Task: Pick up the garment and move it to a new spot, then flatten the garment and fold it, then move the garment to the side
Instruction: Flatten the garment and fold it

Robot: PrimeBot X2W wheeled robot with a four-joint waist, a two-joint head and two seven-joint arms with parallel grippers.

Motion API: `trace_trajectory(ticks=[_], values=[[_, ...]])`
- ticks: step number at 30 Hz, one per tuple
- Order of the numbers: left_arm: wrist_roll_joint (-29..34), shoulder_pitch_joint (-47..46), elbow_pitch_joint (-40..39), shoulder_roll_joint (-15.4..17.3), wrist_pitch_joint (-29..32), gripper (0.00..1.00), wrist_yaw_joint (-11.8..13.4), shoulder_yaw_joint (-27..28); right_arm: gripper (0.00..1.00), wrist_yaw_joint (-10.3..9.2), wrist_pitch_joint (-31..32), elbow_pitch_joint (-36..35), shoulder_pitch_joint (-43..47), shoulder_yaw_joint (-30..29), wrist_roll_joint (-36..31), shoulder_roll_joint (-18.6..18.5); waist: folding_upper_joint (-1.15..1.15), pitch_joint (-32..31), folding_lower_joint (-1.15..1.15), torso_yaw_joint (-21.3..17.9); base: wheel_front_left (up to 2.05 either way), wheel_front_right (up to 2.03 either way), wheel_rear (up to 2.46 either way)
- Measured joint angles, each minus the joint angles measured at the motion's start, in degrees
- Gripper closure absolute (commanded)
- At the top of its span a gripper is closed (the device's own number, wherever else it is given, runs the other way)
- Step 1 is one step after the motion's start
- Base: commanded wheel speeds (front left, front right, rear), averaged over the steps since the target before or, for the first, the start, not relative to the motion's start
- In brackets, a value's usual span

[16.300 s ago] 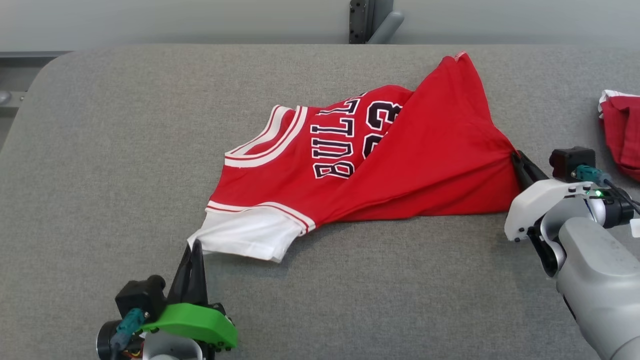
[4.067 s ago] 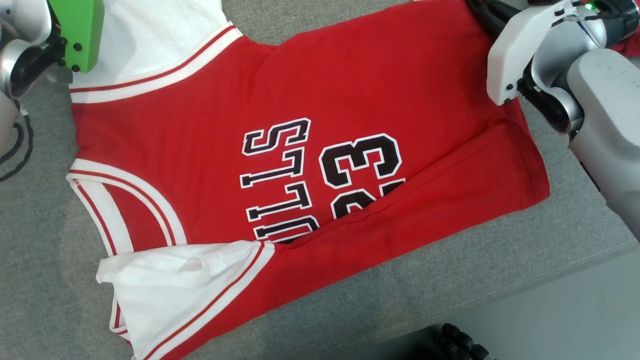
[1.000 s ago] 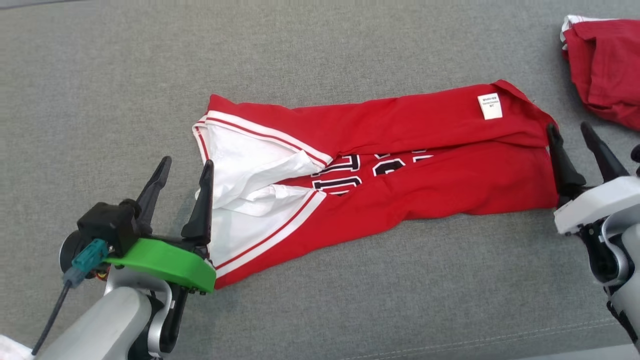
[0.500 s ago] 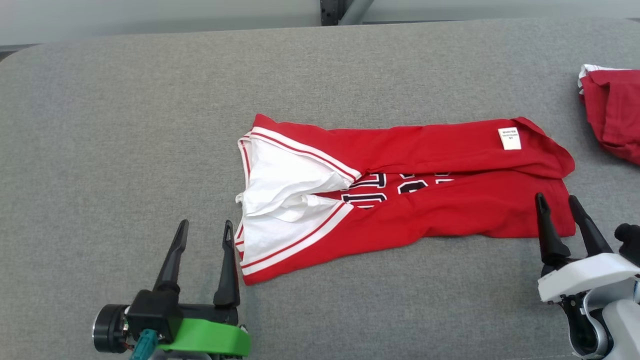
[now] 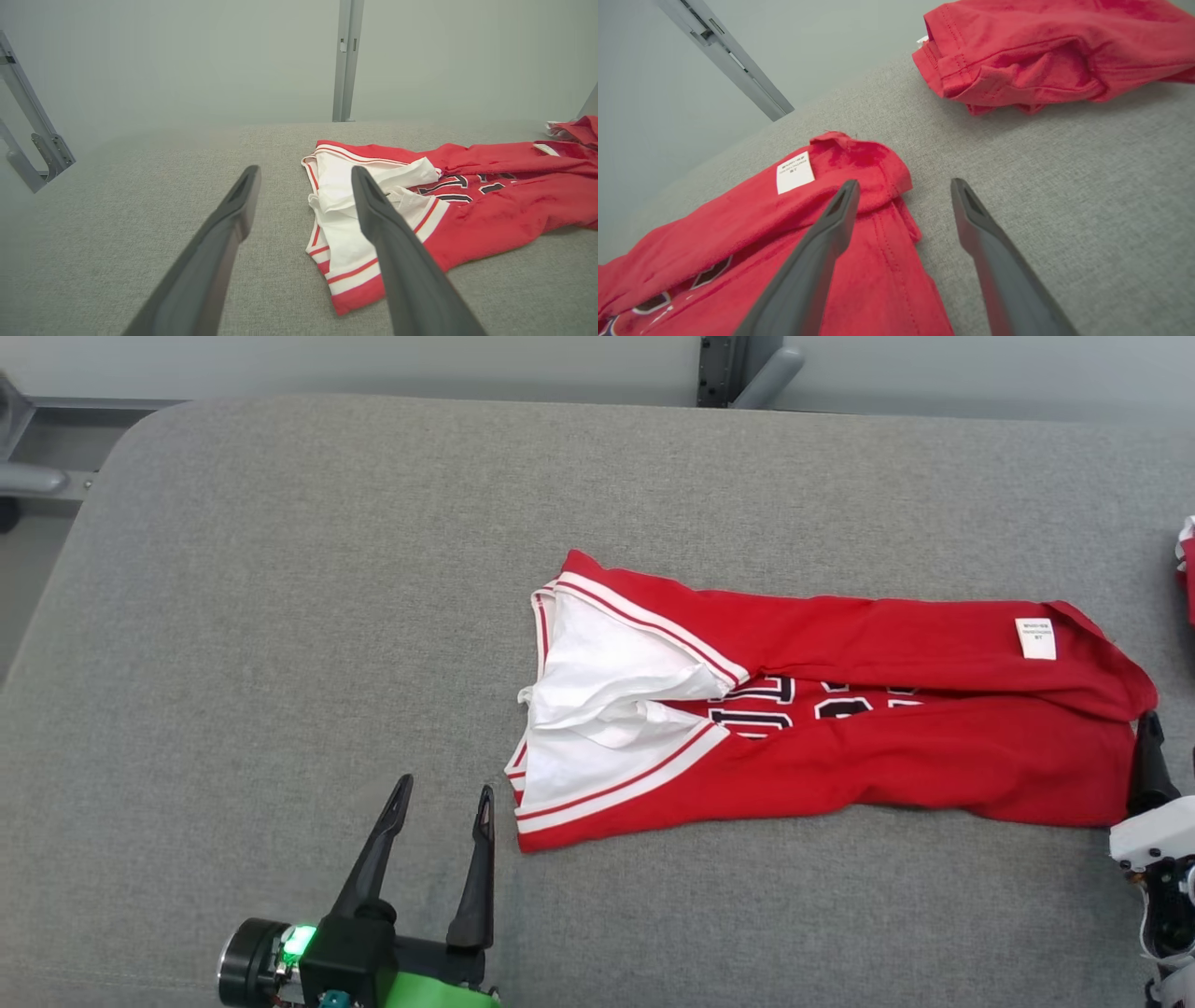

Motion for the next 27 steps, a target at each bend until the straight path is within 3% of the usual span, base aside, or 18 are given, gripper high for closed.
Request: trace_trajectory(ticks=[10, 12, 14, 16, 17, 18, 21, 27], values=[[2.2, 1.6, 1.5, -0.6, 0.0, 0.0, -4.5, 3.1, 0.0, 0.0, 3.2, 14.5, -7.9, -0.7, -0.2, -0.7, 0.0, 0.5, 0.0, 2.5, 0.0, 0.0, 0.0], [2.4, 1.7, 1.7, -0.8, 0.0, 0.0, -5.1, 3.5, 0.04, 0.01, 3.2, 16.0, -8.7, -0.2, -0.1, -0.8, 0.0, 0.9, 0.0, 2.6, 0.0, 0.0, 0.0], [2.8, 1.7, 1.8, -1.1, 0.0, 0.0, -5.7, 3.9, 0.15, 0.01, 2.8, 17.1, -9.6, 0.3, 0.1, -0.8, 0.0, 1.1, 0.0, 2.7, 0.0, 0.0, 0.0], [2.9, 1.7, 1.8, -1.4, 0.0, 0.0, -6.2, 4.5, 0.47, 0.01, 2.4, 18.3, -10.4, 0.8, 0.4, -0.8, 0.0, 1.4, 0.0, 2.7, 0.0, 0.0, 0.0], [3.0, 1.7, 1.8, -1.5, 0.0, 0.0, -6.5, 4.8, 0.47, 0.01, 2.4, 18.8, -10.8, 1.1, 0.5, -0.8, 0.0, 1.5, 0.0, 2.6, 0.0, 0.0, 0.0], [3.1, 1.7, 1.8, -1.6, 0.0, 0.0, -6.7, 5.1, 0.56, 0.01, 2.5, 19.5, -11.3, 1.4, 0.7, -0.8, 0.0, 1.5, 0.0, 2.6, 0.0, 0.0, 0.0], [3.3, 1.7, 1.7, -2.0, 0.0, 0.0, -7.4, 5.8, 1.0, 0.02, 3.5, 21.4, -12.6, 2.8, 0.9, -0.7, 0.0, 1.6, 0.0, 2.4, 0.0, 0.0, 0.0], [3.7, 1.7, 1.5, -2.6, 0.0, 0.0, -8.3, 7.4, 1.0, 0.02, 2.0, 22.3, -13.4, 4.7, 1.0, -1.0, 0.0, 1.5, 0.0, 2.1, 0.0, 0.0, 0.0]])
